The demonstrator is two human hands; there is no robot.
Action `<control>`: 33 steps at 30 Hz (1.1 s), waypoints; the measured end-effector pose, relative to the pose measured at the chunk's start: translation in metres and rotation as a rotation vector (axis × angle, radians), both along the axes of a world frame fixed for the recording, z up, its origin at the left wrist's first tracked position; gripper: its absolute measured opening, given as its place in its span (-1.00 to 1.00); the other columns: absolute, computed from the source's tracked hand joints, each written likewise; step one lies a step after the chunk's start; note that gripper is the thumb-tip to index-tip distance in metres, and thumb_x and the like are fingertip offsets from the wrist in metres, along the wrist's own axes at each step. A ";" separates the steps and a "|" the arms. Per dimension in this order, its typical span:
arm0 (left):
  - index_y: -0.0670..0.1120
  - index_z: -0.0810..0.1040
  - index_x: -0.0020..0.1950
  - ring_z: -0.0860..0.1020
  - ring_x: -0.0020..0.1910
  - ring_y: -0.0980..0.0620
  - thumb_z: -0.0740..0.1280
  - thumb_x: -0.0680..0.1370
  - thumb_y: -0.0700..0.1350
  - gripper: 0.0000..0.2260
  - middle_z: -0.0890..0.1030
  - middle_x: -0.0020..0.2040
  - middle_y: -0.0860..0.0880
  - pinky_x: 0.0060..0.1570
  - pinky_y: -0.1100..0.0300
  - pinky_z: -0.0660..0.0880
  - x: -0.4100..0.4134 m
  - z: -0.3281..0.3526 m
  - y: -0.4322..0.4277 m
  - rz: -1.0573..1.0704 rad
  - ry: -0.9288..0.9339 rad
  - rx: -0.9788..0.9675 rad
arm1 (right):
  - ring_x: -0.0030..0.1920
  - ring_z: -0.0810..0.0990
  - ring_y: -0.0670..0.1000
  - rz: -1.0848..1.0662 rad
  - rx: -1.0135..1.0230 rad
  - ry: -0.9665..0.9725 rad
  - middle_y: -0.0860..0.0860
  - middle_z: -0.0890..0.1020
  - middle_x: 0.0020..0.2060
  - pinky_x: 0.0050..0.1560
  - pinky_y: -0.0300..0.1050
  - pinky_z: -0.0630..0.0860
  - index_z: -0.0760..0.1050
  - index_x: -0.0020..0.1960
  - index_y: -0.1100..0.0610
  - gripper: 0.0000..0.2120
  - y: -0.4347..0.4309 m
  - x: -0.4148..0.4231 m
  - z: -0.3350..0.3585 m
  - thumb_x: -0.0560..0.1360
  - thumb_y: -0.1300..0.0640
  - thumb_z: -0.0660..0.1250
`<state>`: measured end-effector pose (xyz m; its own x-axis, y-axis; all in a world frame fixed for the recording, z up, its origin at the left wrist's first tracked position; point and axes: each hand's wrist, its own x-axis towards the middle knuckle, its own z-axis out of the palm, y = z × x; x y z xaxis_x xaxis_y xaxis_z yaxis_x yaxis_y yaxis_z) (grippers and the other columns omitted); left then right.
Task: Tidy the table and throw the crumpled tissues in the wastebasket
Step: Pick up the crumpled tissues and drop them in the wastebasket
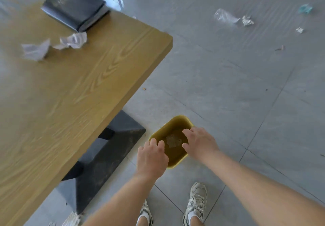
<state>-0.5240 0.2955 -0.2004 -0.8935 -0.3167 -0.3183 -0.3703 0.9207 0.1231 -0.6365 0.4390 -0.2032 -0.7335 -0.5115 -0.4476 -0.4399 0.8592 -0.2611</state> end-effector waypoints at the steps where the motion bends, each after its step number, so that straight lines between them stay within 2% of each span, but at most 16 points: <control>1: 0.07 0.39 -0.04 0.41 -0.22 0.10 0.17 0.58 0.01 -0.95 0.44 -0.13 0.09 -0.15 0.22 0.42 0.003 0.014 0.002 0.012 0.001 0.007 | 0.20 0.44 0.11 0.001 0.002 0.004 0.03 0.49 0.19 0.05 0.03 0.49 0.37 0.31 -0.01 -0.63 -0.001 0.003 0.016 0.55 -0.11 0.23; 3: 0.08 0.41 -0.01 0.42 -0.19 0.09 0.19 0.57 0.00 -0.96 0.47 -0.09 0.09 -0.08 0.18 0.46 0.009 0.042 0.007 0.049 0.004 0.044 | 0.22 0.44 0.12 0.015 -0.016 0.013 0.04 0.49 0.22 0.08 0.06 0.51 0.36 0.34 0.00 -0.59 -0.002 0.010 0.048 0.56 -0.13 0.23; 7: 0.07 0.47 0.11 0.48 -0.07 0.04 0.21 0.57 -0.01 -0.86 0.53 0.02 0.05 0.06 0.11 0.47 0.014 0.099 0.013 0.089 0.063 0.086 | 0.22 0.44 0.14 0.016 -0.067 0.032 0.06 0.50 0.24 0.10 0.06 0.49 0.37 0.34 0.02 -0.59 -0.006 0.019 0.102 0.56 -0.12 0.23; 10: 0.05 0.46 0.20 0.46 -0.05 0.05 0.18 0.58 -0.01 -0.79 0.52 0.04 0.03 0.03 0.12 0.44 0.019 0.137 0.012 0.093 0.119 0.059 | 0.21 0.46 0.15 -0.011 -0.106 0.055 0.06 0.51 0.25 0.10 0.04 0.48 0.38 0.37 0.02 -0.57 -0.009 0.020 0.137 0.55 -0.12 0.24; 14: 0.03 0.46 0.28 0.48 0.02 0.04 0.18 0.60 -0.02 -0.73 0.53 0.08 0.03 0.08 0.12 0.39 0.026 0.183 0.003 0.116 0.202 0.009 | 0.17 0.48 0.13 0.010 -0.165 0.129 0.05 0.54 0.21 -0.05 -0.04 0.44 0.39 0.35 0.01 -0.58 -0.013 0.017 0.179 0.56 -0.13 0.25; 18: 0.01 0.43 0.32 0.48 0.08 0.03 0.20 0.60 0.00 -0.70 0.52 0.13 0.01 0.13 0.11 0.37 0.034 0.218 -0.012 0.159 0.244 -0.041 | 0.12 0.52 0.09 0.076 -0.203 0.191 0.04 0.57 0.18 -0.10 -0.13 0.39 0.41 0.35 0.01 -0.58 -0.019 0.011 0.213 0.55 -0.13 0.28; 23: 0.01 0.44 0.25 0.48 0.08 -0.01 0.23 0.57 0.01 -0.74 0.51 0.15 -0.01 0.11 0.09 0.40 0.043 0.255 -0.038 0.223 0.285 -0.072 | 0.09 0.52 0.05 0.178 -0.254 0.240 0.02 0.57 0.15 -0.11 -0.17 0.39 0.40 0.37 0.00 -0.55 -0.037 0.001 0.246 0.54 -0.14 0.29; 26: 0.00 0.45 0.20 0.49 0.04 -0.01 0.24 0.55 0.01 -0.76 0.52 0.12 -0.01 0.07 0.09 0.44 0.050 0.271 -0.052 0.279 0.322 -0.114 | 0.14 0.51 0.08 0.248 -0.279 0.256 0.04 0.55 0.21 -0.06 -0.11 0.41 0.35 0.42 -0.02 -0.50 -0.052 -0.001 0.263 0.53 -0.14 0.29; 28: 0.00 0.45 0.23 0.51 0.06 -0.03 0.26 0.53 0.02 -0.71 0.52 0.13 -0.02 0.08 0.07 0.45 0.054 0.279 -0.063 0.317 0.330 -0.147 | 0.18 0.50 0.10 0.276 -0.287 0.259 0.04 0.54 0.24 -0.01 -0.07 0.43 0.34 0.43 -0.03 -0.50 -0.065 -0.001 0.273 0.53 -0.13 0.28; 31: -0.01 0.46 0.23 0.51 0.05 -0.05 0.27 0.50 0.02 -0.68 0.53 0.09 -0.04 0.05 0.06 0.42 0.056 0.288 -0.083 0.368 0.324 -0.201 | 0.18 0.47 0.10 0.316 -0.294 0.272 0.04 0.53 0.22 -0.06 -0.08 0.39 0.35 0.41 -0.01 -0.52 -0.089 -0.002 0.286 0.54 -0.11 0.28; 33: -0.02 0.47 0.19 0.51 0.03 -0.06 0.27 0.48 0.00 -0.70 0.52 0.05 -0.04 0.04 0.05 0.42 0.055 0.292 -0.099 0.392 0.325 -0.220 | 0.20 0.45 0.11 0.341 -0.301 0.281 0.04 0.52 0.23 -0.02 -0.04 0.45 0.35 0.42 0.00 -0.52 -0.109 -0.003 0.293 0.55 -0.11 0.28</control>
<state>-0.4689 0.1969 0.0916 -0.7367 -0.6730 0.0656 -0.6652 0.7387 0.1082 -0.6398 0.3302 0.0899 -0.5732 -0.8176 -0.0543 -0.7699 0.5601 -0.3060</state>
